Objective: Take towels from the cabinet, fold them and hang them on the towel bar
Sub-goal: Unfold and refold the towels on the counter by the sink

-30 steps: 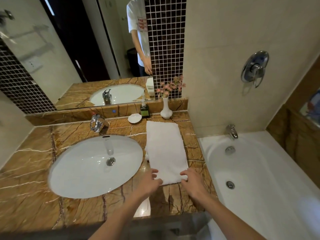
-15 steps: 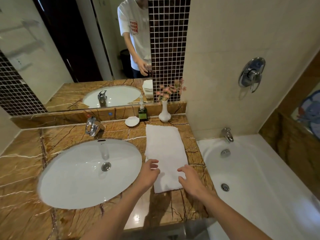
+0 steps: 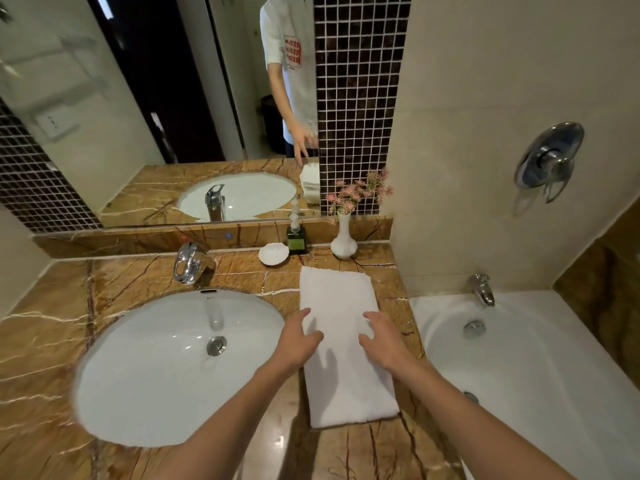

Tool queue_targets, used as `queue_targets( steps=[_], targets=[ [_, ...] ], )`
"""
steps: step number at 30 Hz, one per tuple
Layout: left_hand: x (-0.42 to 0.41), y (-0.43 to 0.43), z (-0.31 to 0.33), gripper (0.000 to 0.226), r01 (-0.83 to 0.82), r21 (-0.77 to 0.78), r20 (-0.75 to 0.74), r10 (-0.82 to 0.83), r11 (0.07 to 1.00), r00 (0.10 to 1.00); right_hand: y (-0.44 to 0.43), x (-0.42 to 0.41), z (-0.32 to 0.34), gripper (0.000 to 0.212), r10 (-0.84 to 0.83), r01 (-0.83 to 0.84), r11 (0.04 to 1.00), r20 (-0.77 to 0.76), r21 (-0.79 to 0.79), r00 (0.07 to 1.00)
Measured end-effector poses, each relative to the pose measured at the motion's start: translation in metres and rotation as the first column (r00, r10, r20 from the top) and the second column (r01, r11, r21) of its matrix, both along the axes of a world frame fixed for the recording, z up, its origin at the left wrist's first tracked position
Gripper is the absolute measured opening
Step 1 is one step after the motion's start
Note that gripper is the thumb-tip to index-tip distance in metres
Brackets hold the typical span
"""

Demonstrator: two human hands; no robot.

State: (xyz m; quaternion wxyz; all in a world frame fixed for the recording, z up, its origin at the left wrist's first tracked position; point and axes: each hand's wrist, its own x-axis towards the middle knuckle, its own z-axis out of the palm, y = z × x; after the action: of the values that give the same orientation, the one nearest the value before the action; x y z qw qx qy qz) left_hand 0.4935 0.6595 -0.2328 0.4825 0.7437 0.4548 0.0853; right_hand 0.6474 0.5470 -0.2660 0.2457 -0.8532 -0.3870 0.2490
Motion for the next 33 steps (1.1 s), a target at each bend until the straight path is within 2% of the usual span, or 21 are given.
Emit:
queue_targets(
  steps=[11,16,20,23,25,28,33],
  targets=[
    [0.040,0.034,-0.004,0.061,-0.047,-0.009,-0.060,0.046,0.999,0.997,0.049,0.047,-0.005,0.057,0.017,-0.018,1.000,-0.065,-0.014,0.998],
    [0.052,0.049,-0.009,0.064,-0.088,-0.033,-0.046,0.087,0.996,0.995,0.060,0.056,-0.009,0.060,-0.071,0.072,0.997,-0.117,0.002,0.991],
    [0.060,0.062,-0.014,0.036,-0.209,-0.105,0.034,0.213,0.972,0.976,0.067,0.059,-0.009,0.066,-0.146,0.146,0.989,-0.177,-0.017,0.973],
    [0.063,0.069,-0.013,0.021,-0.220,-0.101,0.055,0.226,0.970,0.973,0.071,0.060,-0.011,0.068,-0.210,0.206,0.978,-0.198,-0.039,0.958],
    [0.064,0.071,-0.013,0.025,-0.208,-0.101,0.049,0.213,0.973,0.976,0.073,0.061,-0.010,0.067,-0.244,0.242,0.970,-0.204,-0.034,0.948],
    [0.067,0.075,-0.013,0.046,-0.251,-0.129,0.058,0.260,0.959,0.964,0.074,0.066,-0.009,0.063,-0.281,0.287,0.958,-0.225,-0.006,0.933],
    [0.082,0.076,0.008,0.021,-0.198,-0.067,0.165,0.206,0.978,0.964,0.075,0.076,-0.016,0.045,-0.301,0.312,0.950,-0.254,0.001,0.919]
  ],
)
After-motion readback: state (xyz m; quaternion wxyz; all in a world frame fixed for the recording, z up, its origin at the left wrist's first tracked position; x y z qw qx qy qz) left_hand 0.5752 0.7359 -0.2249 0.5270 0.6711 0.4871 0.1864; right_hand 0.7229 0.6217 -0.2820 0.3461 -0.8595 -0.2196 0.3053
